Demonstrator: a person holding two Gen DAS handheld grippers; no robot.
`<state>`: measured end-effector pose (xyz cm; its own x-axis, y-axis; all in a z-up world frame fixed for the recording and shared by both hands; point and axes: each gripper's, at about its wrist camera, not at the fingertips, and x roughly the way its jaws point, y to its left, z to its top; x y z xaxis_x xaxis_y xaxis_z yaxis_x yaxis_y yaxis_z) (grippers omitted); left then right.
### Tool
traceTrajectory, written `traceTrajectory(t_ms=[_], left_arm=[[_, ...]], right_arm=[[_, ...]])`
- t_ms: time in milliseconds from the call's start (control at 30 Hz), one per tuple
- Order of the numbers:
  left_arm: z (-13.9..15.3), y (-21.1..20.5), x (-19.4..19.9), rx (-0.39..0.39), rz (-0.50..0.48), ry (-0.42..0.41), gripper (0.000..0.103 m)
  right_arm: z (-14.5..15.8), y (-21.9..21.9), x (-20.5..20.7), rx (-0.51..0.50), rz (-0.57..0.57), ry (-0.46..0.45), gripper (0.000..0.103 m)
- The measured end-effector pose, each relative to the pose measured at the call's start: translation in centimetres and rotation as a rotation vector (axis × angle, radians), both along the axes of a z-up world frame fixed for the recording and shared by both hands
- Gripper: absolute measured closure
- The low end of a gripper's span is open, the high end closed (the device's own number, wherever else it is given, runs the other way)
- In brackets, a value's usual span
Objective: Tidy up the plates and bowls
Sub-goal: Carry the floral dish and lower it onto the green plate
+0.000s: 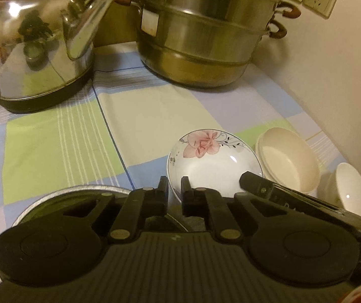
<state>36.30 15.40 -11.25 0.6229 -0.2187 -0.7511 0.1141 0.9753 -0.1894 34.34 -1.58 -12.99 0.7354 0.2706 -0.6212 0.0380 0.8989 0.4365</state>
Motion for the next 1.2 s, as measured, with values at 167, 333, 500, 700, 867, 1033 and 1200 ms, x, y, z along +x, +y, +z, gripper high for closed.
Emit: traceTrajectory(t_ms=[167, 333, 500, 700, 867, 1033, 1200], left_arm=[[1.4, -0.2, -2.3, -0.008, 0.016, -0.022, 0.094], [2.5, -0.4, -5.0, -0.020, 0.035, -0.032, 0.094], [3.1, -0.9, -7.7, -0.020, 0.043, -0.039, 0.094], [3.4, -1.3, -10.9, -0.023, 0.078, -0.040, 0.094], [3.5, -1.0, -13.4, -0.021, 0.112, -0.036, 0.094], [3.4, -0.1, -15.6, -0.020, 0.164, -0.026, 0.094], [3.3, 1.3, -17.6, -0.020, 0.225, -0.023, 0.094]], right_arm=[[1.3, -0.7, -1.6, 0.012, 0.029, -0.014, 0.095], [2.5, -1.4, -3.8, 0.011, 0.070, -0.023, 0.095], [3.1, -2.3, -6.0, 0.010, 0.105, -0.026, 0.095], [3.7, -2.7, -8.7, 0.005, 0.151, -0.027, 0.094], [3.8, -2.5, -10.5, 0.003, 0.200, -0.015, 0.094], [3.5, -1.7, -11.6, 0.004, 0.258, -0.001, 0.094], [3.4, -0.2, -12.2, 0.005, 0.324, 0.005, 0.094]])
